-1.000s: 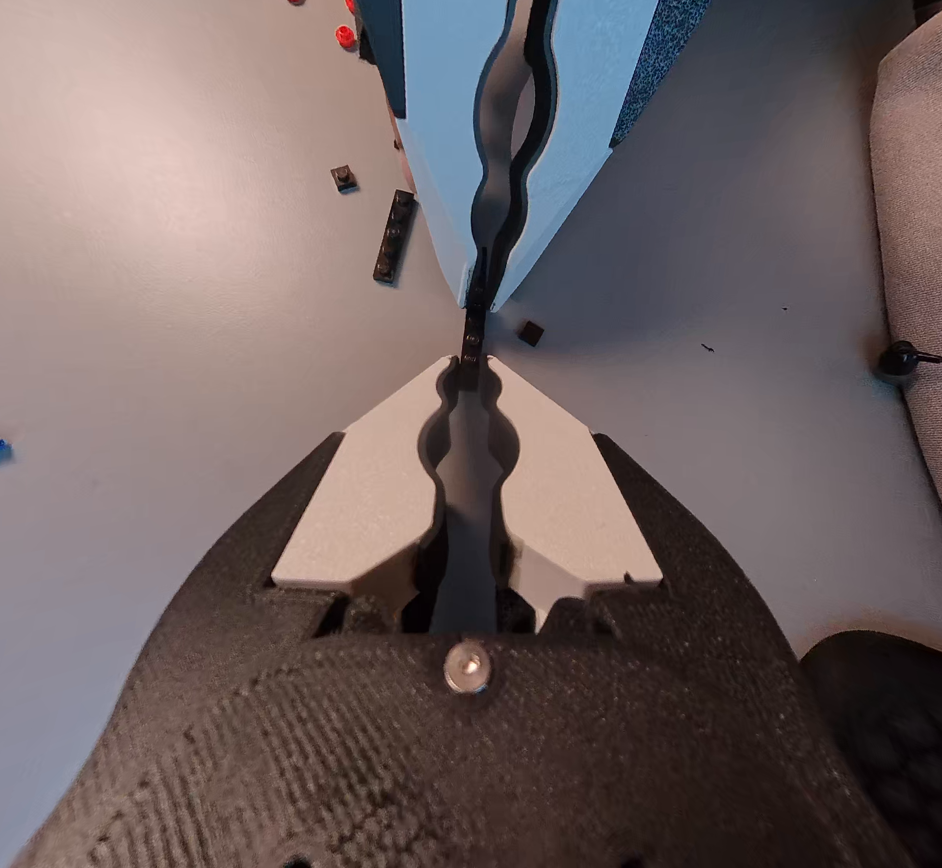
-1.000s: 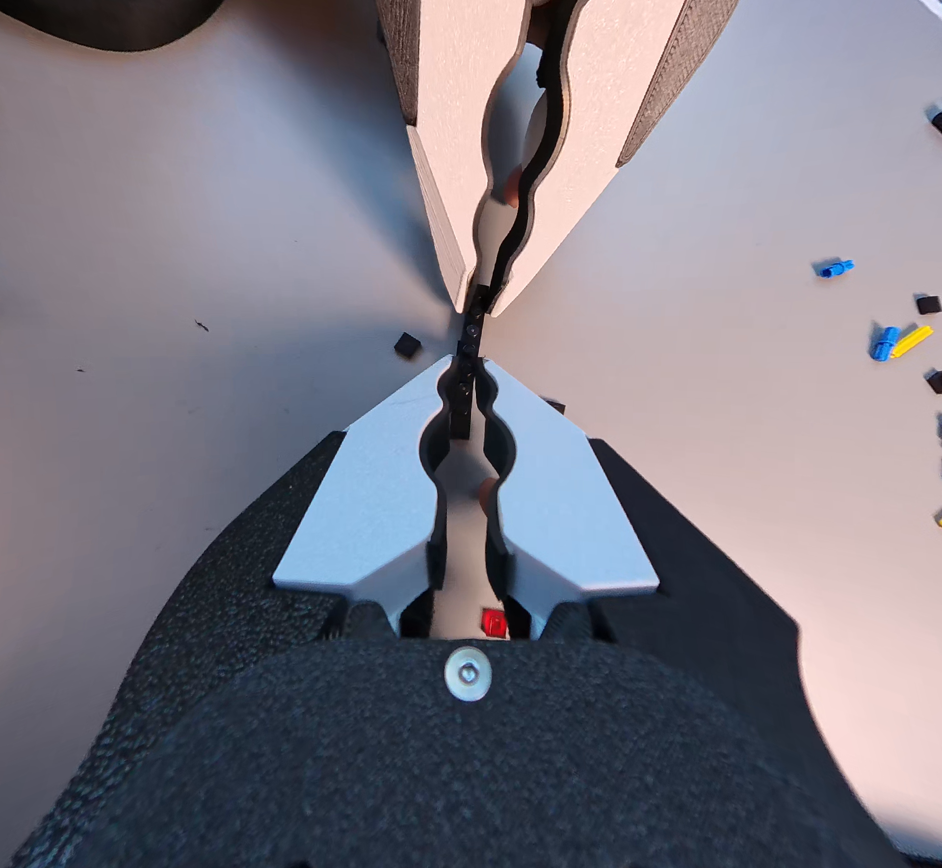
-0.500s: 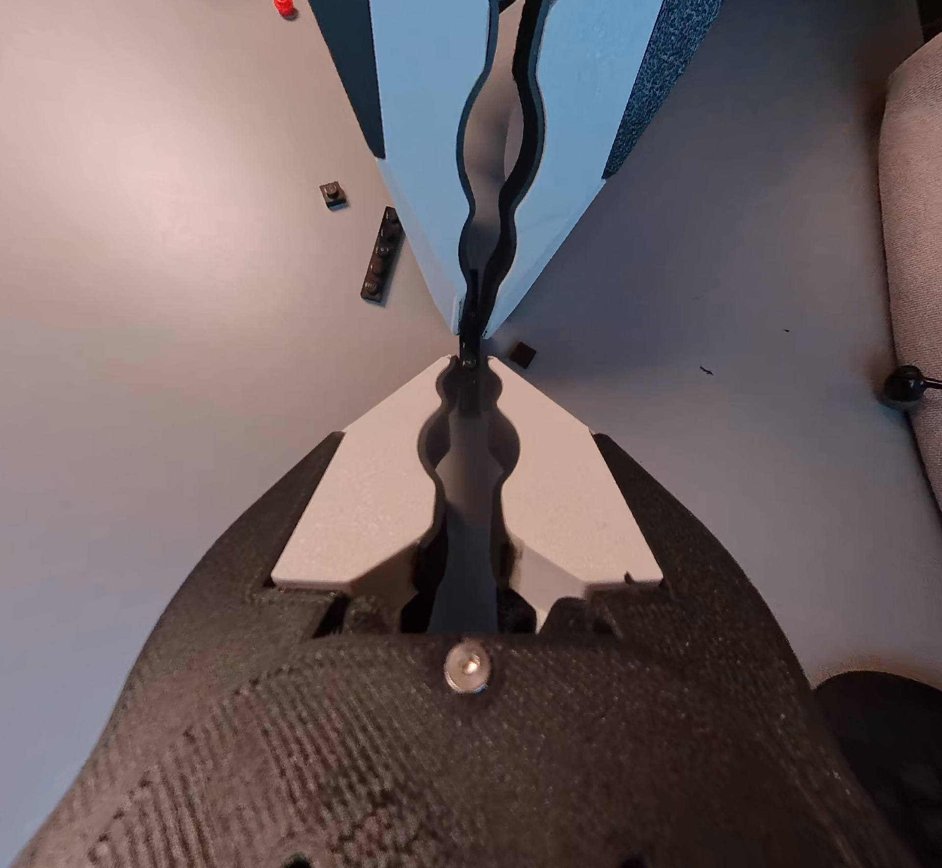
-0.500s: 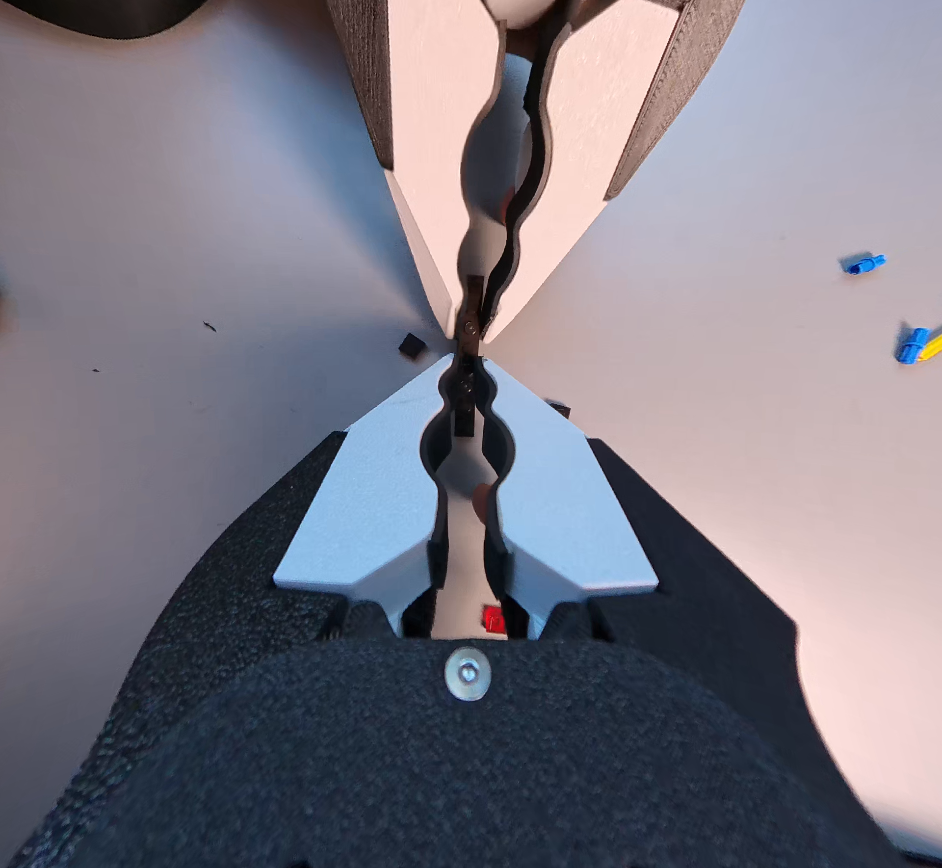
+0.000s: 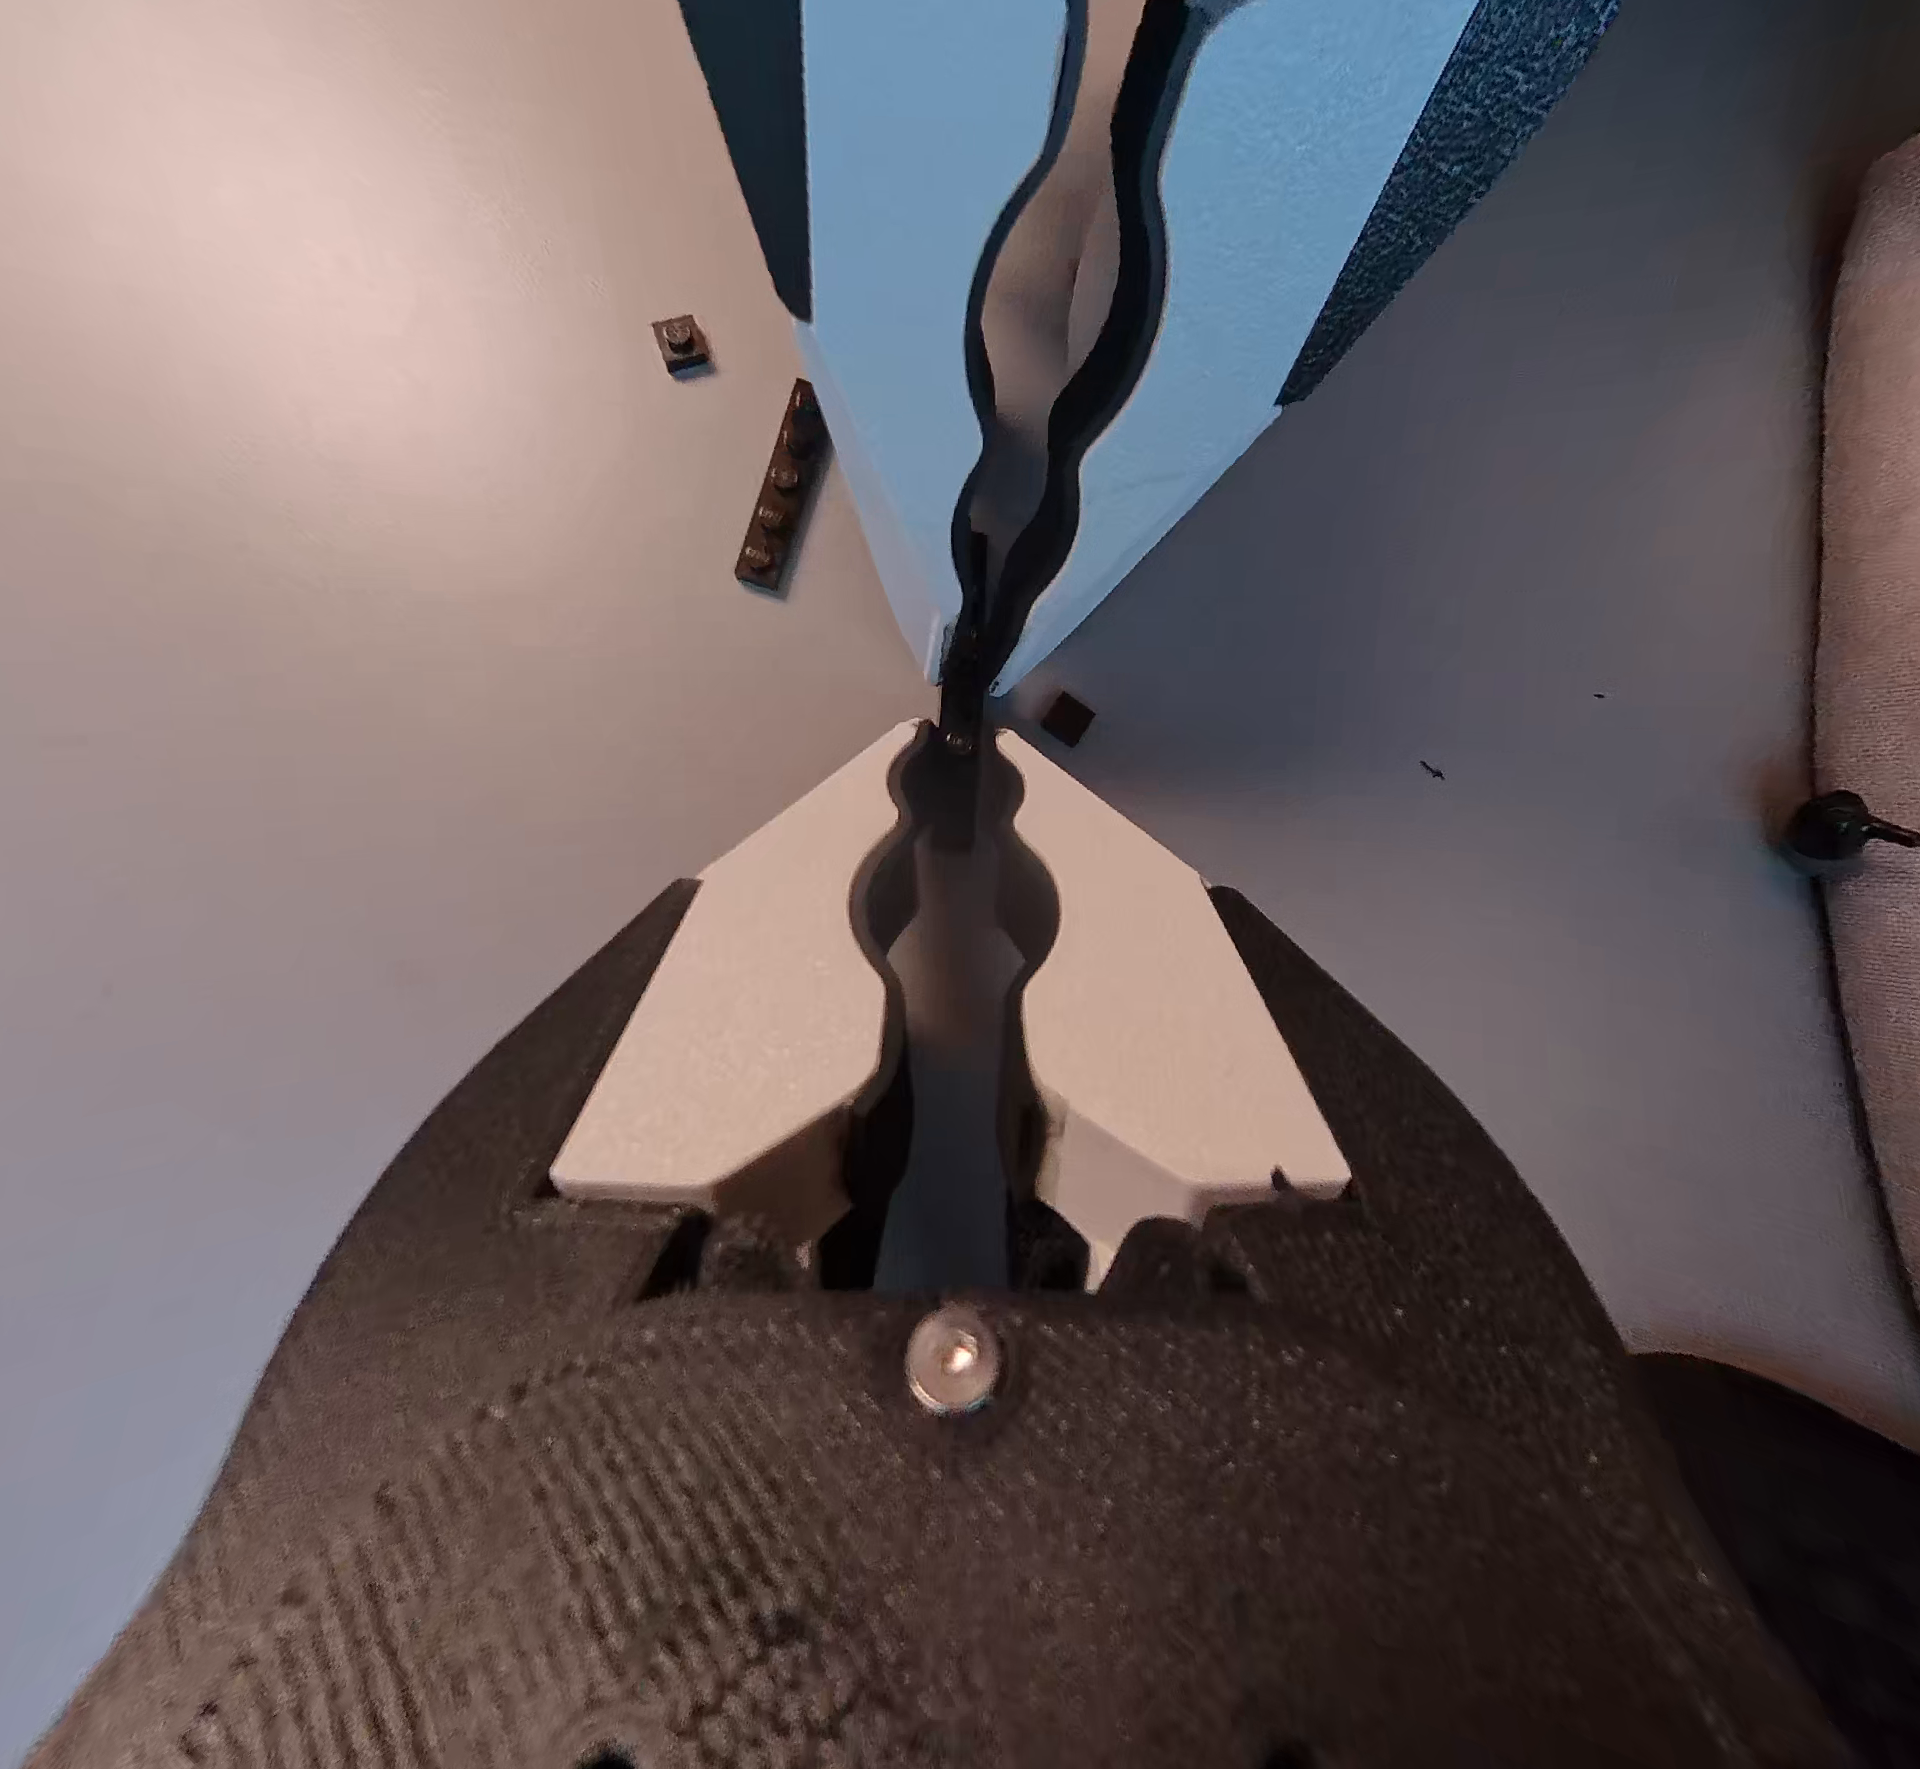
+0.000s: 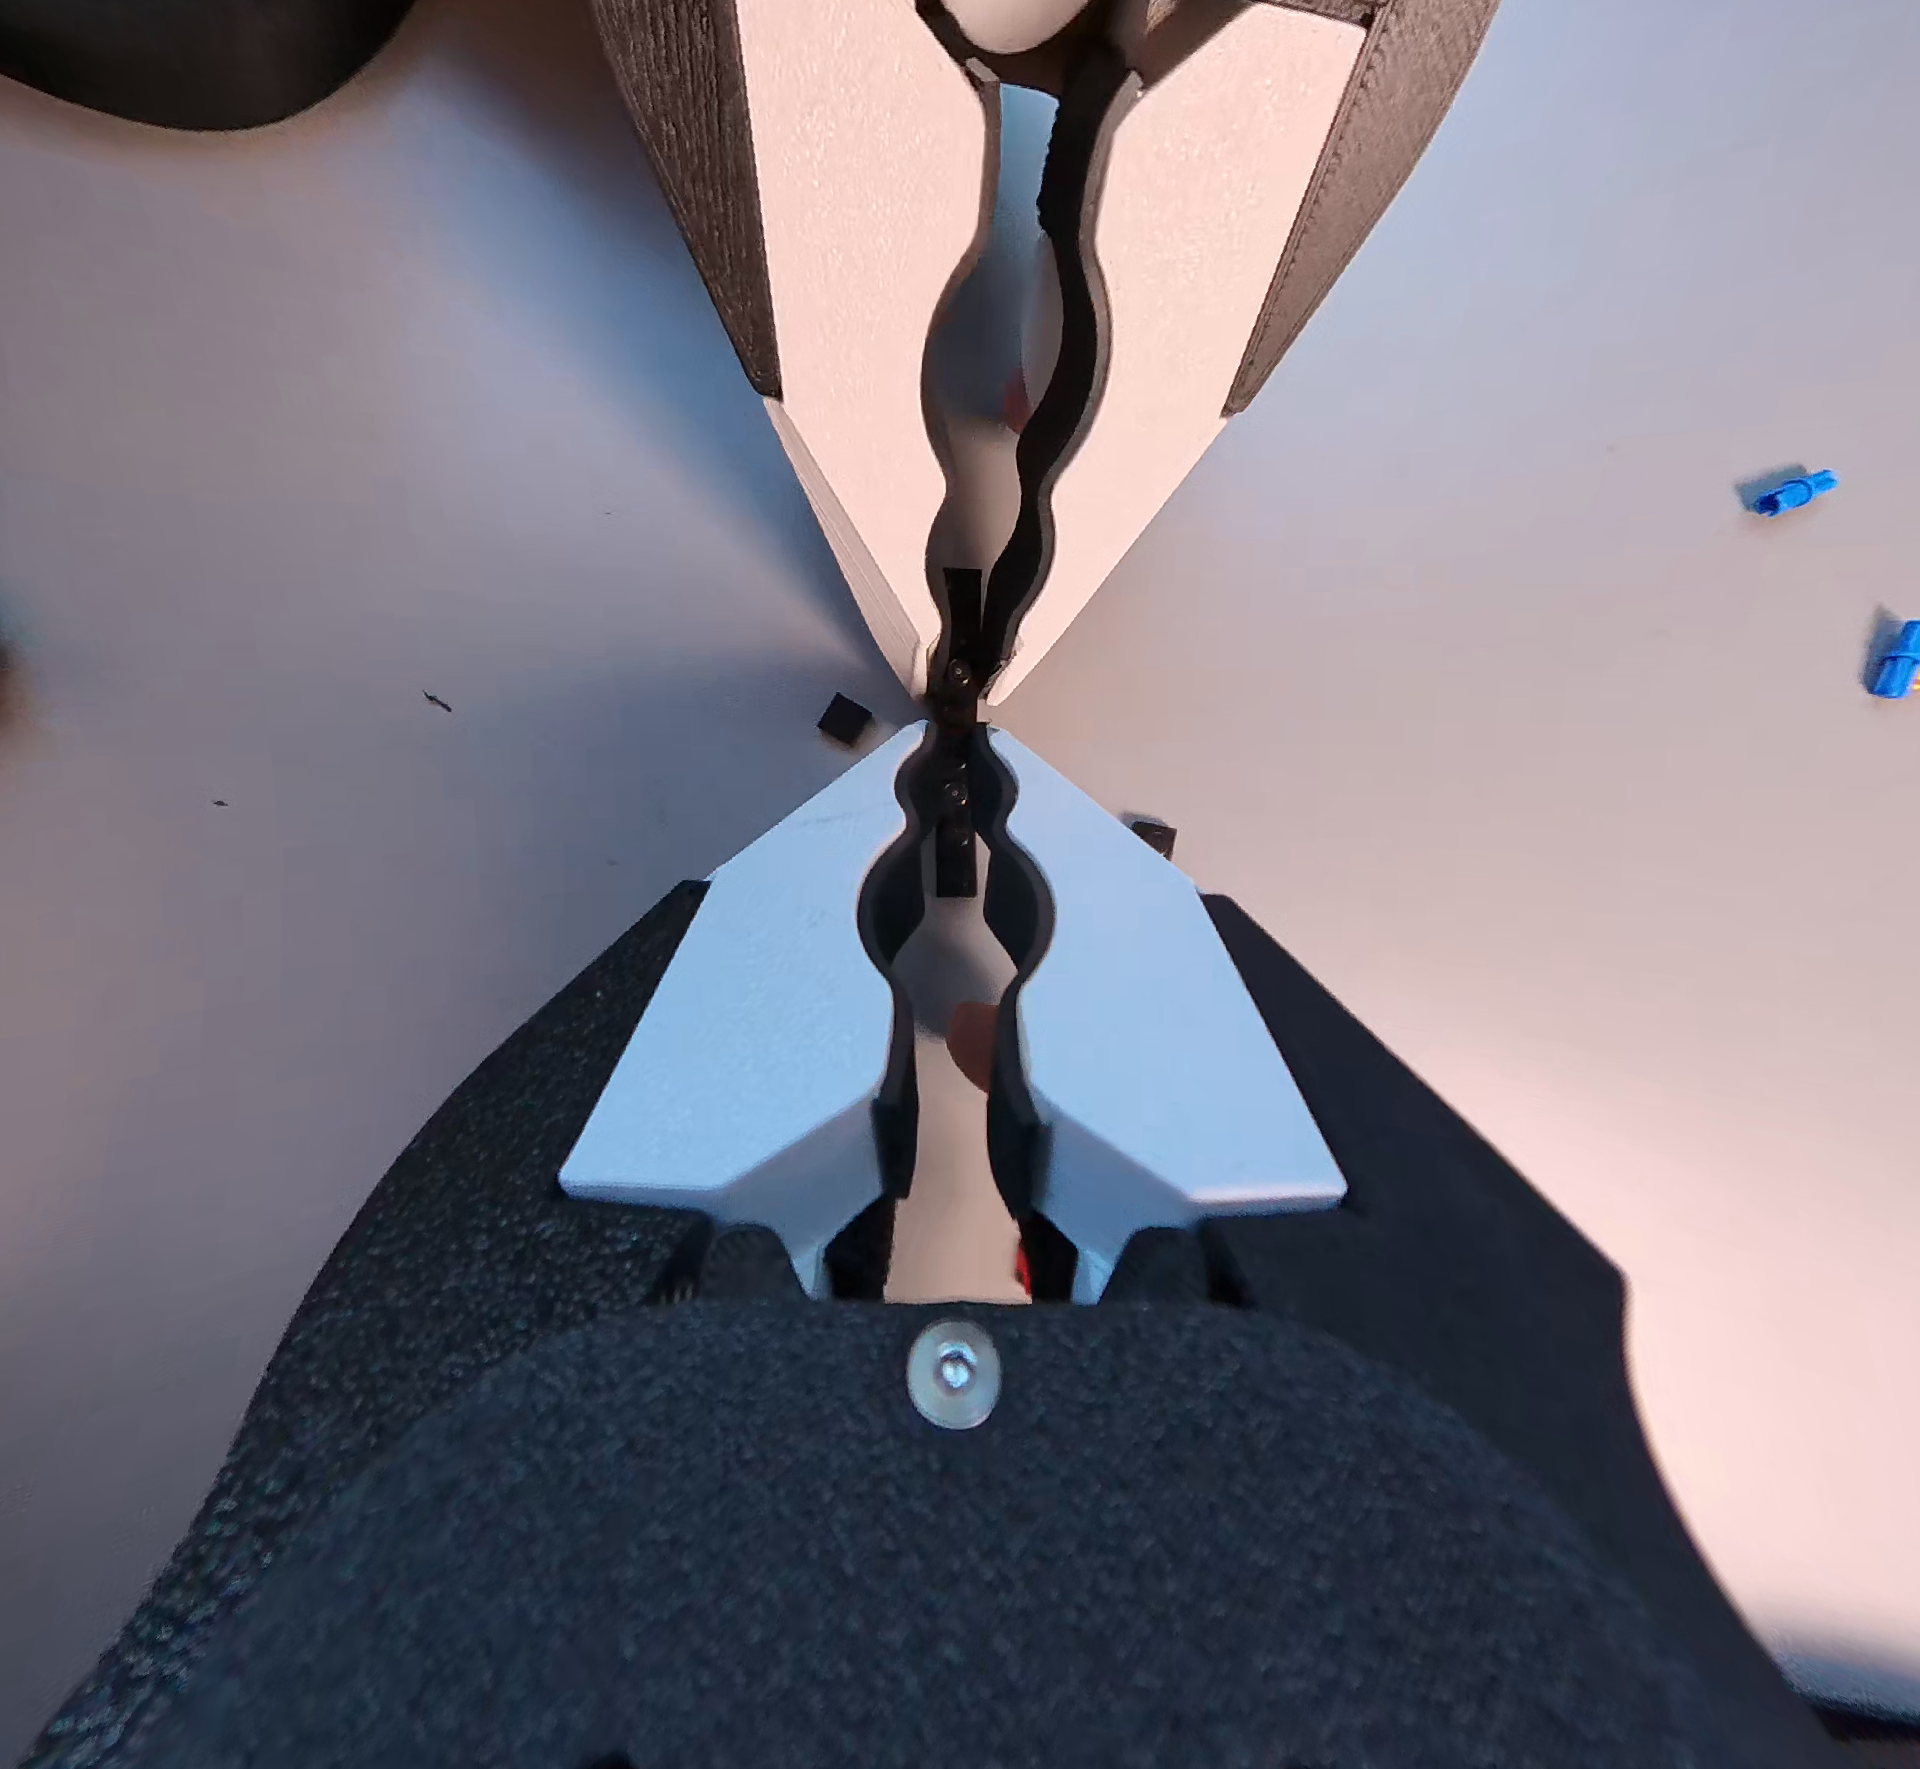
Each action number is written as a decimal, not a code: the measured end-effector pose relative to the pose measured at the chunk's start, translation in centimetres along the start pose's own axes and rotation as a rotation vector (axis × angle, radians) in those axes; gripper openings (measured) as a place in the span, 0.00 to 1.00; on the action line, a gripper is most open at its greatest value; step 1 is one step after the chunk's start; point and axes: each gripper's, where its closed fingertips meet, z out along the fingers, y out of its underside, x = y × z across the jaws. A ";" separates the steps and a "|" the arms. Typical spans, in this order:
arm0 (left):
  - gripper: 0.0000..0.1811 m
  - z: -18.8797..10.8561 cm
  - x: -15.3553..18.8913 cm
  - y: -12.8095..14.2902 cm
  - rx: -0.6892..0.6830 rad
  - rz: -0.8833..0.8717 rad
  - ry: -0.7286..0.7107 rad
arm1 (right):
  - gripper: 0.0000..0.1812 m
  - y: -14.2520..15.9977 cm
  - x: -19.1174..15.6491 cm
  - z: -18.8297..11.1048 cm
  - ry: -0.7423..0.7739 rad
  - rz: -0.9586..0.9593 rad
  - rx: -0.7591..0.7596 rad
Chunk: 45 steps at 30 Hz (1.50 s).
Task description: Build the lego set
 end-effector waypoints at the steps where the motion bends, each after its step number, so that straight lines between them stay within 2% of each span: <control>1: 0.03 0.0 0.0 0.0 -0.009 -0.011 0.011 | 0.01 0.0 0.0 0.0 -0.002 0.007 0.003; 8: 0.03 0.0 0.0 -0.1 0.013 -0.050 0.046 | 0.01 0.0 0.2 -0.3 0.040 0.000 0.075; 10: 0.03 0.0 0.1 -0.1 -0.006 -0.033 0.029 | 0.08 0.6 -0.1 -0.4 0.022 -0.030 0.034; 11: 0.03 0.0 0.1 -0.1 -0.015 -0.029 0.023 | 0.08 0.8 -0.1 -0.3 0.026 -0.040 0.022; 20: 0.03 0.1 0.2 -0.1 -0.070 -0.040 0.009 | 0.03 0.5 0.0 0.3 -0.028 -0.053 -0.048; 24: 0.03 0.1 0.3 -0.1 -0.049 -0.039 0.004 | 0.03 0.5 0.0 0.3 -0.030 -0.069 -0.049; 26: 0.07 -0.1 0.5 -0.2 -0.026 -0.023 0.007 | 0.03 0.5 0.0 0.3 -0.037 -0.057 -0.041; 32: 0.13 -1.9 1.0 -0.8 0.082 0.122 -0.069 | 0.03 0.7 -0.4 -0.3 -0.131 0.070 0.015; 38: 0.17 -2.0 1.0 -1.9 0.145 0.342 -0.228 | 0.03 -0.5 -0.2 -1.6 -0.262 0.261 0.132; 41: 0.15 -1.9 0.9 -2.5 0.158 0.455 -0.306 | 0.03 -1.2 -0.5 -2.2 -0.349 0.342 0.192; 45: 0.07 -2.2 1.3 -3.3 0.209 0.498 -0.327 | 0.03 -2.0 -1.1 -2.9 -0.458 0.417 0.259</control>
